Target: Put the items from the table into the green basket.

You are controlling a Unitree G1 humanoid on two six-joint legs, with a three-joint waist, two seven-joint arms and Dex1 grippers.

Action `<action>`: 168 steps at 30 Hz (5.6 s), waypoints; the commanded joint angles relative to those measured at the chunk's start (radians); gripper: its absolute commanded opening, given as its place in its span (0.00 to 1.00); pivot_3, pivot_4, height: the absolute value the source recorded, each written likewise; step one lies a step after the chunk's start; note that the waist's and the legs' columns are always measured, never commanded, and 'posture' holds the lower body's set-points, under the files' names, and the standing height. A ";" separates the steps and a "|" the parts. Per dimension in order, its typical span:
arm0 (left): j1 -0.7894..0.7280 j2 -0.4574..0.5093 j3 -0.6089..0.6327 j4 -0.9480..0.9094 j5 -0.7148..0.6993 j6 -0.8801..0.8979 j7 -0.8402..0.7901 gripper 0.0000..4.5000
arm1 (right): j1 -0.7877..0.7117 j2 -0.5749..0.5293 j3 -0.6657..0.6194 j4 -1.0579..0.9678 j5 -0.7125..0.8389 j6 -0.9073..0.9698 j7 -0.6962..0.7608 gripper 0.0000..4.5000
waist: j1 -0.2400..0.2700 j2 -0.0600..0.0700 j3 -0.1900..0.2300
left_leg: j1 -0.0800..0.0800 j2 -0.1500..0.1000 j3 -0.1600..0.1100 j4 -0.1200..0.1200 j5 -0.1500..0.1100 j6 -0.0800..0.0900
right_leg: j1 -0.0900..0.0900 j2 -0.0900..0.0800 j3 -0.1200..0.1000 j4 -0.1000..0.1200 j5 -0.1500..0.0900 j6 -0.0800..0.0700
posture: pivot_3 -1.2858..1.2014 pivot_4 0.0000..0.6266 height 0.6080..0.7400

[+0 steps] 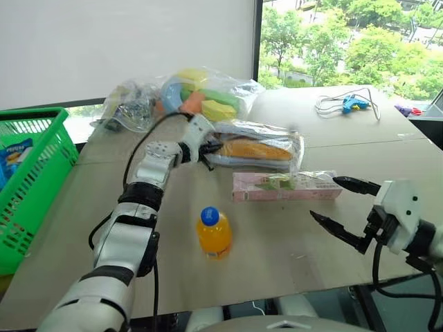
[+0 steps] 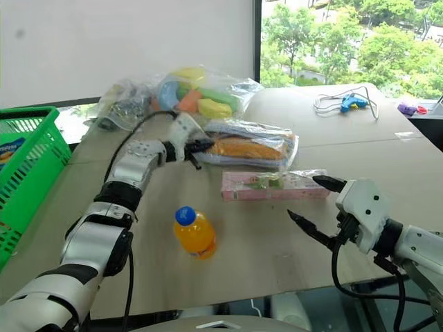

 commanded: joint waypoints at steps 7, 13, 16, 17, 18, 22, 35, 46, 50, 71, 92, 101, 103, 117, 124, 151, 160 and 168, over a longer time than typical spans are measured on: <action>0.101 0.156 0.301 -0.290 -0.073 0.075 0.261 0.00 | -0.063 -0.017 0.041 0.036 -0.003 -0.017 0.014 1.00 | 0.007 0.000 0.000 | 0.005 0.000 0.001 -0.003 0.000 0.000 | 0.003 0.001 0.001 0.001 0.000 0.000 | 0.49 0.00 1.00; 0.226 0.187 0.294 -0.438 -0.193 0.260 0.116 0.00 | -0.115 -0.019 0.081 0.082 -0.017 -0.030 0.037 1.00 | 0.042 -0.003 -0.002 | 0.005 -0.001 0.001 0.001 0.000 0.000 | 0.005 -0.001 -0.004 0.000 0.000 0.001 | 0.51 0.00 1.00; 0.326 0.197 0.147 -0.569 -0.193 0.322 -0.031 0.20 | -0.132 -0.023 0.094 0.094 -0.017 -0.032 0.056 1.00 | 0.050 -0.004 -0.002 | 0.005 -0.002 0.001 0.001 0.000 0.000 | 0.006 -0.003 -0.004 -0.001 0.000 0.000 | 0.51 0.00 1.00; 0.328 0.196 0.105 -0.572 -0.164 0.302 -0.048 0.31 | -0.135 -0.026 0.093 0.098 -0.015 -0.032 0.061 1.00 | 0.055 -0.004 -0.002 | 0.005 -0.002 0.001 0.001 0.000 0.000 | 0.006 -0.004 -0.004 -0.001 0.000 0.000 | 0.51 0.00 1.00; 0.318 0.199 0.065 -0.557 -0.121 0.263 -0.055 0.41 | -0.138 -0.027 0.090 0.101 -0.015 -0.032 0.065 1.00 | 0.060 -0.004 -0.002 | 0.004 -0.002 0.001 0.001 0.000 0.000 | 0.006 -0.004 -0.003 -0.001 0.000 0.000 | 0.51 0.00 1.00; 0.235 0.215 -0.118 -0.414 0.075 0.023 -0.099 0.80 | -0.140 -0.031 0.076 0.096 -0.010 -0.023 0.064 1.00 | 0.065 -0.004 -0.002 | 0.005 -0.002 -0.001 0.001 0.000 0.000 | 0.006 0.000 -0.003 0.000 0.000 -0.001 | 0.50 0.00 1.00; -0.068 0.043 -0.376 0.158 0.406 -0.322 -0.042 0.99 | -0.047 -0.016 0.021 -0.017 0.009 0.021 -0.021 1.00 | 0.031 -0.003 -0.001 | 0.004 -0.002 0.001 0.003 -0.001 0.001 | 0.006 0.000 -0.004 -0.001 -0.002 0.003 | 0.45 0.02 1.00; -0.149 -0.044 -0.433 0.426 0.511 -0.392 -0.086 0.73 | -0.022 -0.010 0.012 -0.040 0.008 0.022 -0.050 1.00 | 0.013 0.002 -0.005 | 0.007 -0.001 0.001 0.003 -0.001 0.001 | 0.009 0.000 -0.004 0.000 -0.002 0.004 | 0.44 0.03 1.00; -0.140 -0.035 -0.384 0.437 0.471 -0.370 -0.122 0.34 | -0.017 -0.003 0.022 -0.044 0.003 0.017 -0.057 1.00 | 0.005 0.003 -0.005 | 0.008 -0.001 0.001 0.004 -0.001 0.001 | 0.010 -0.001 -0.004 -0.001 -0.003 0.002 | 0.44 0.04 1.00; 0.228 0.307 0.166 -0.230 0.136 0.032 0.014 0.04 | -0.328 -0.060 0.114 0.040 0.147 0.030 0.043 1.00 | -0.042 -0.004 0.003 | -0.002 0.002 -0.002 0.003 -0.001 0.001 | -0.001 -0.001 0.000 0.001 0.001 0.001 | 0.50 0.01 1.00; 0.635 0.356 0.496 -0.855 -0.475 0.454 -0.104 0.81 | -0.460 -0.050 0.257 0.183 0.067 -0.022 0.142 1.00 | 0.093 -0.007 0.000 | -0.007 0.000 -0.002 0.004 -0.001 0.001 | -0.001 -0.020 -0.013 -0.001 0.001 -0.001 | 0.54 0.00 1.00; 0.888 0.444 0.585 -1.241 -0.986 0.881 -0.128 0.99 | -0.299 -0.093 0.147 0.143 0.068 -0.026 0.161 1.00 | 0.085 0.002 0.001 | -0.004 0.000 -0.002 0.004 -0.001 0.001 | 0.001 -0.017 -0.013 0.001 -0.002 -0.004 | 0.53 0.02 1.00; 0.944 0.489 0.586 -1.267 -0.976 0.872 -0.182 0.99 | -0.270 -0.099 0.125 0.138 0.071 -0.027 0.164 1.00 | 0.086 0.003 0.002 | -0.001 0.001 -0.002 0.004 -0.001 0.001 | 0.003 -0.014 -0.013 0.002 -0.003 -0.005 | 0.53 0.02 1.00; 1.022 0.418 0.221 -1.313 -0.572 0.476 -0.253 0.99 | -0.186 -0.106 0.098 0.107 0.043 -0.041 0.163 1.00 | 0.085 0.007 0.004 | 0.005 -0.001 0.002 0.003 -0.001 0.001 | 0.009 -0.014 -0.009 -0.002 -0.005 -0.002 | 0.51 0.00 1.00; 0.942 0.353 0.086 -1.228 -0.490 0.404 -0.252 0.99 | -0.102 -0.129 0.038 0.074 0.077 -0.038 0.206 1.00 | 0.084 0.007 0.003 | 0.006 -0.001 0.002 0.003 -0.001 0.001 | 0.010 -0.013 -0.008 -0.002 -0.006 0.000 | 0.50 0.00 1.00; 0.828 0.163 0.322 -1.147 -0.627 0.455 0.073 0.67 | -0.488 -0.033 0.233 0.249 0.222 0.072 0.159 1.00 | 0.066 0.003 0.006 | 0.007 0.001 -0.001 0.003 -0.001 0.001 | 0.010 -0.010 -0.009 0.000 -0.006 0.000 | 0.55 0.01 1.00; 0.342 0.290 0.636 -0.959 -0.705 0.640 0.525 0.67 | -1.207 0.176 0.491 0.717 0.100 0.190 0.213 1.00 | 0.118 0.000 0.006 | 0.003 -0.001 -0.009 0.002 -0.001 0.001 | 0.005 0.001 -0.007 0.000 0.001 -0.002 | 0.61 0.00 1.00; 0.216 0.658 0.584 -0.410 -0.413 0.512 0.451 0.67 | -1.378 0.352 0.552 0.776 0.077 0.207 0.245 1.00 | 0.154 -0.004 0.004 | -0.013 -0.002 -0.009 -0.005 0.001 -0.006 | -0.013 -0.001 -0.012 -0.001 0.002 -0.003 | 0.63 0.00 1.00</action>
